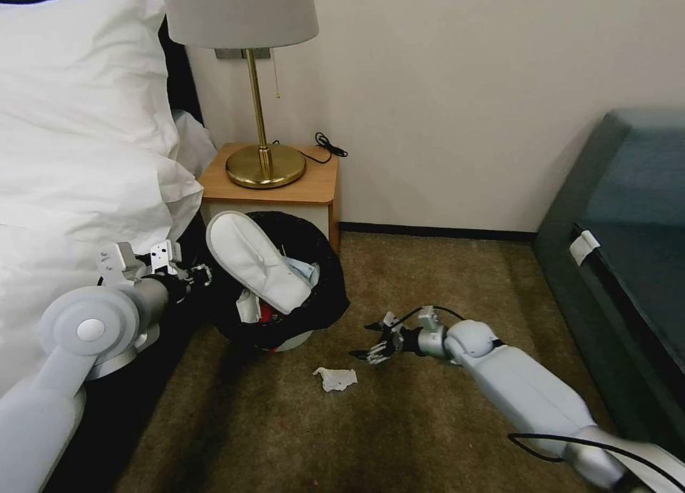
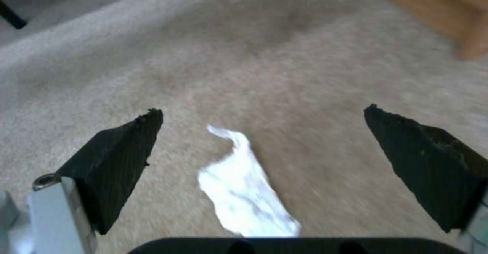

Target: Pick up the trash bin, then pick up the garbage on the floor and place it into the trash bin.

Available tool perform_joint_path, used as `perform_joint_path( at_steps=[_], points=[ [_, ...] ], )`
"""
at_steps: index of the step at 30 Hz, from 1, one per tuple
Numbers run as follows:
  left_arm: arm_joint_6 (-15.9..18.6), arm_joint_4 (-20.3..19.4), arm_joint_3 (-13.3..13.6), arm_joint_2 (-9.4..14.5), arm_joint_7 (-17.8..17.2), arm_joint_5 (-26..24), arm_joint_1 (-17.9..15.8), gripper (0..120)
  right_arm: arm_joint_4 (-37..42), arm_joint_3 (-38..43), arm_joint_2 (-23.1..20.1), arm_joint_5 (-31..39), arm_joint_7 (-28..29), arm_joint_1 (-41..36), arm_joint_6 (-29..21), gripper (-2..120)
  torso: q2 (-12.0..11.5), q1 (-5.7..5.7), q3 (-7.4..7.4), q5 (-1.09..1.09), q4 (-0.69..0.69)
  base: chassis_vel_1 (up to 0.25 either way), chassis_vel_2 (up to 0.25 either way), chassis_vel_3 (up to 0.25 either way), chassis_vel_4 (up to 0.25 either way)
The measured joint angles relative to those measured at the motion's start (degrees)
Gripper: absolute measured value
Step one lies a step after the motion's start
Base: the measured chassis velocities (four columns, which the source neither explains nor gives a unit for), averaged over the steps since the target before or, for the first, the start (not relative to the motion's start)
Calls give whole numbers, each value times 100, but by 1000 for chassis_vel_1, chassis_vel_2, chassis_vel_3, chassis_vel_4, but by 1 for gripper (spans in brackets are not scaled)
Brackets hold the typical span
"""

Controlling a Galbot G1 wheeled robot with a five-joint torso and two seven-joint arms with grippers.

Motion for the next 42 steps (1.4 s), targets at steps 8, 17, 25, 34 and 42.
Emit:
perform_joint_path(
  at_steps=[8,17,25,34,42],
  points=[
    [0,1,-9,43,0,-7,-2,2,-547,-111,474,-419,-98,114,210,100,0,0,0,-1,0,0,0,0,0],
    [0,81,9,-11,55,28,-26,2,-1205,-213,801,-1113,-251,244,389,100,0,0,0,0,-1,0,0,0,0],
    [0,106,36,-50,96,69,-31,2,-1319,-239,821,-1366,-300,253,384,100,0,0,0,0,-1,0,0,0,0],
    [0,107,48,-89,107,103,-23,2,-1429,-345,875,-1645,-291,236,403,100,0,0,0,1,-1,0,0,0,0],
    [0,111,55,-127,131,162,-15,2,-1690,-345,973,-1726,-207,250,455,100,0,0,0,1,-1,0,0,0,0]
  ],
)
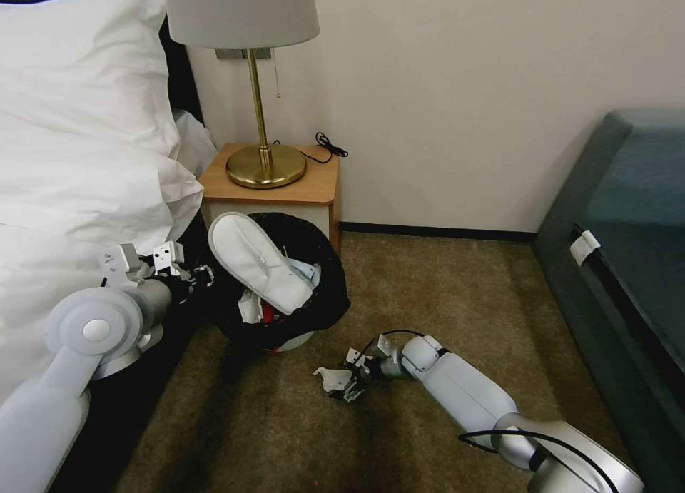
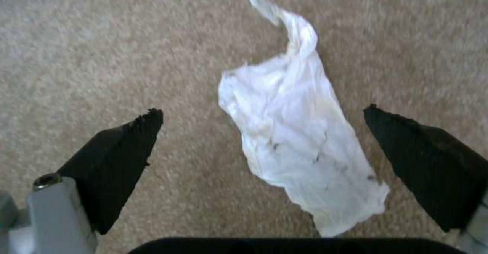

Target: Pick up the trash bin, then pick up the garbage on the floor and place it into the trash bin.

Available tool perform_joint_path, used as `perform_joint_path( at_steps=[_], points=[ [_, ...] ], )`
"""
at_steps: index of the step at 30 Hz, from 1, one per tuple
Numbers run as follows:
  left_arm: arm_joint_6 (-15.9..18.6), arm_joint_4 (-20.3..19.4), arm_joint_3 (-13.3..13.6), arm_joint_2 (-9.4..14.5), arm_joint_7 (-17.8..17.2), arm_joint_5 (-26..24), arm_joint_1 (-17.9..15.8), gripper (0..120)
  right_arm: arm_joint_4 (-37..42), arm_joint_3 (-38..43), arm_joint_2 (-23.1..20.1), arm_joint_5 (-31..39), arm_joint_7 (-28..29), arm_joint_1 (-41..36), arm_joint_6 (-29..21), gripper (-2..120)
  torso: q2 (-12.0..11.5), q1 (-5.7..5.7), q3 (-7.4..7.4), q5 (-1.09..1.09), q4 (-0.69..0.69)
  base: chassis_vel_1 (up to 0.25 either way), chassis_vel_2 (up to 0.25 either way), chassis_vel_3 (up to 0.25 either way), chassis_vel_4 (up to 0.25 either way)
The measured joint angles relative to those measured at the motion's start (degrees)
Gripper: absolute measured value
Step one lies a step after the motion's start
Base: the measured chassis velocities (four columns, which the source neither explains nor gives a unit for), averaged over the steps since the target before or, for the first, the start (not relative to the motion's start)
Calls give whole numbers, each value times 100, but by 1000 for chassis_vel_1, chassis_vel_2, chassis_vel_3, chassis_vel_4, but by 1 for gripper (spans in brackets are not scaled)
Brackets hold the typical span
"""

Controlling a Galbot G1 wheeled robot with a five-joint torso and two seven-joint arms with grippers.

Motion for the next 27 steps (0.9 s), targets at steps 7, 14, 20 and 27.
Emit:
perform_joint_path(
  at_steps=[7,14,20,27],
  points=[
    [0,20,23,-69,35,89,-1,2,-98,11,8,-100,82,-21,98,94,0,0,0,0,0,0,0,0,0],
    [0,20,23,-71,50,94,-3,2,-167,26,21,-151,128,-31,118,84,0,0,0,0,0,0,0,0,0],
    [0,21,17,-79,59,101,-2,2,-215,28,53,-268,177,-34,122,67,0,0,0,0,0,0,0,0,0],
    [0,13,6,-69,69,105,-2,2,-297,43,84,-320,288,-35,179,53,0,0,0,0,0,0,0,0,0]
  ],
)
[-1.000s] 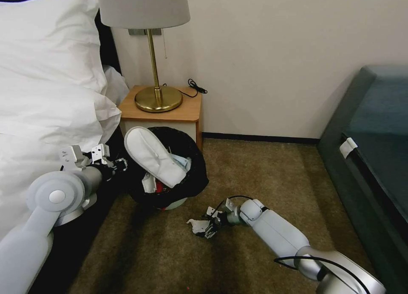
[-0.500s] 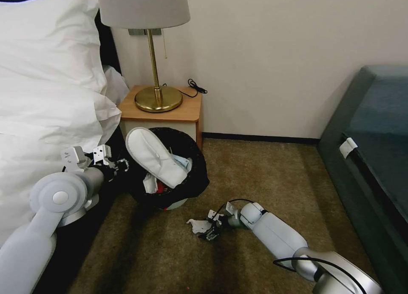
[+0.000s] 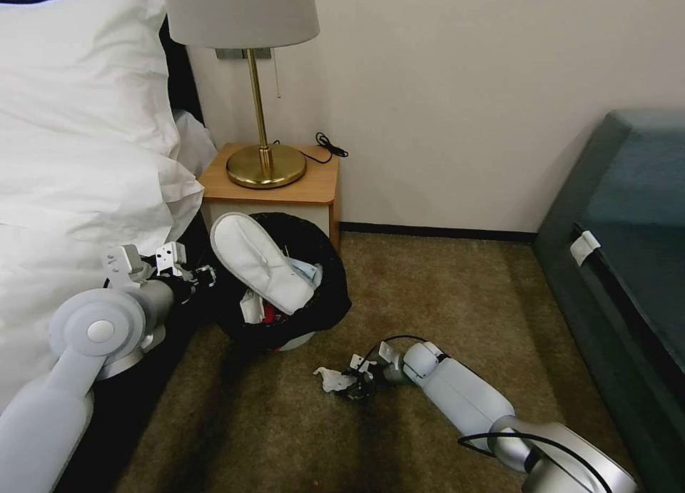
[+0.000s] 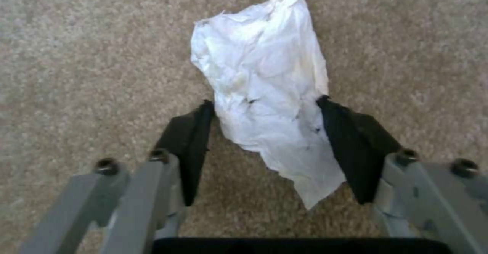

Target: Pick up the trash bin, then pick up the garbage on the floor and place it into the trash bin.

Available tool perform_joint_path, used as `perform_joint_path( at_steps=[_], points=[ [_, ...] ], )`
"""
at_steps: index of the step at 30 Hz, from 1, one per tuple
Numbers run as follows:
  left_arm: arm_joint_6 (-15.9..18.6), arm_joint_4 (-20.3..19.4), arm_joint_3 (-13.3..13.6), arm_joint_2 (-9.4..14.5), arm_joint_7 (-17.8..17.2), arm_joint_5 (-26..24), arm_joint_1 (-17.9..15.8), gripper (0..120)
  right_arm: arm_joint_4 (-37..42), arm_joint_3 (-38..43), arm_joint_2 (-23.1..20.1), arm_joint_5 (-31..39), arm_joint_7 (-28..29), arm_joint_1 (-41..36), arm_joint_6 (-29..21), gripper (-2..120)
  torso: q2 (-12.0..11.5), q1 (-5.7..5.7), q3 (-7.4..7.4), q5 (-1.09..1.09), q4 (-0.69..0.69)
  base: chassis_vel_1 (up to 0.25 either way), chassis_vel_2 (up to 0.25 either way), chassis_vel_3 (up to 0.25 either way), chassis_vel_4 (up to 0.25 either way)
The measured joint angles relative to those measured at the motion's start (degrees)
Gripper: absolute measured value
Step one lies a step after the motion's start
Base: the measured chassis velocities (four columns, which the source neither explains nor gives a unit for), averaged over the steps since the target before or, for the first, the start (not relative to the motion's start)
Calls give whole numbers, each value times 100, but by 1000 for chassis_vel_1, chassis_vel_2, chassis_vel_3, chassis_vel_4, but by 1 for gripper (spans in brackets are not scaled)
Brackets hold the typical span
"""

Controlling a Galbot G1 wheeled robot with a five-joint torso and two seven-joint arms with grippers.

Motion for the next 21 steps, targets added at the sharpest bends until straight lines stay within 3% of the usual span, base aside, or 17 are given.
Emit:
perform_joint_path(
  at_steps=[7,21],
  points=[
    [0,8,10,-7,29,23,-18,2,3,4,-2,-13,62,-16,17,28,0,0,0,0,0,0,0,0,0],
    [0,-8,31,11,35,27,-2,2,73,31,-26,10,88,-55,-8,20,0,0,0,0,0,0,0,0,0]
  ],
)
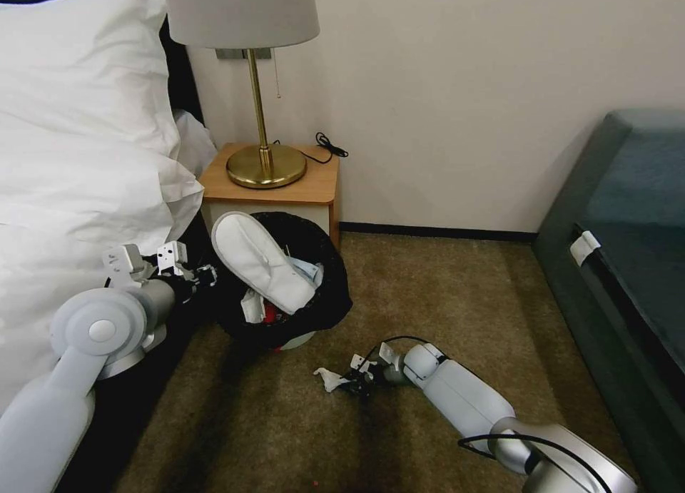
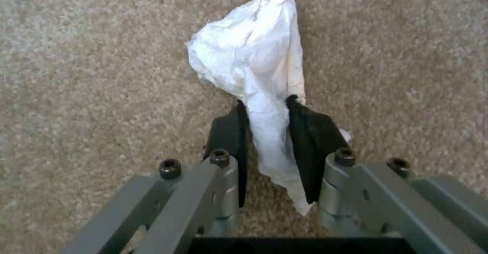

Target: Pick up the trash bin, then pick up the garbage on the floor and place it into the trash bin.

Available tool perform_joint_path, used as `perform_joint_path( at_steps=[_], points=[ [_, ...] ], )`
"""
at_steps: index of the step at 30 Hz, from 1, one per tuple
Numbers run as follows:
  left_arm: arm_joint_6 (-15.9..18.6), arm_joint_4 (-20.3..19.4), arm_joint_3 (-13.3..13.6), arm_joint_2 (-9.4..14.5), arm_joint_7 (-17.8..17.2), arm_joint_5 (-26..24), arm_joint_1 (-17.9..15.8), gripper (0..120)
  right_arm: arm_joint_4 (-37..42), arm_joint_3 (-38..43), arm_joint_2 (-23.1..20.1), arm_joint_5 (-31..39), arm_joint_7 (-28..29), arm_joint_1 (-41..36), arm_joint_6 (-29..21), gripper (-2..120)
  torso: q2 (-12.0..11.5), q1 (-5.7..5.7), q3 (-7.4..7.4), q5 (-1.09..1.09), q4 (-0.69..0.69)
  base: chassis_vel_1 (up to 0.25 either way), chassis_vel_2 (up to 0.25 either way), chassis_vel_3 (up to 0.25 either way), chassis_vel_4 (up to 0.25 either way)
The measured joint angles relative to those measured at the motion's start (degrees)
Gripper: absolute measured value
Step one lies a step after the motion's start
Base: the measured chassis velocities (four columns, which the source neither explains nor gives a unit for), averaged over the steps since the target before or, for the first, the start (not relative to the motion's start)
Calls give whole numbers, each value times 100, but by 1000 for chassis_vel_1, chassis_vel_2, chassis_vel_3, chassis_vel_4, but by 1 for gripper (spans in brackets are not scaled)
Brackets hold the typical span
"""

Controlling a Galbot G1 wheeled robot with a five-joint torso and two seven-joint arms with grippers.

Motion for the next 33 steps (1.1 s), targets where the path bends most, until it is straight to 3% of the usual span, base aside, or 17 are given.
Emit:
perform_joint_path(
  at_steps=[10,22,28,33],
  points=[
    [0,3,20,37,-1,-21,-13,2,526,313,-194,190,11,-84,-212,20,0,0,0,0,0,0,0,0,0],
    [0,-2,47,45,19,-36,-37,2,1505,919,-967,695,232,-509,-578,20,0,0,0,1,0,0,0,0,0],
    [0,-29,65,45,25,-40,-38,2,1825,1150,-1445,956,336,-760,-705,8,0,0,0,0,-3,0,0,0,0],
    [0,-56,66,88,25,-50,-38,2,1878,1213,-1491,1026,403,-790,-743,0,0,0,0,1,0,0,0,0,0]
  ],
)
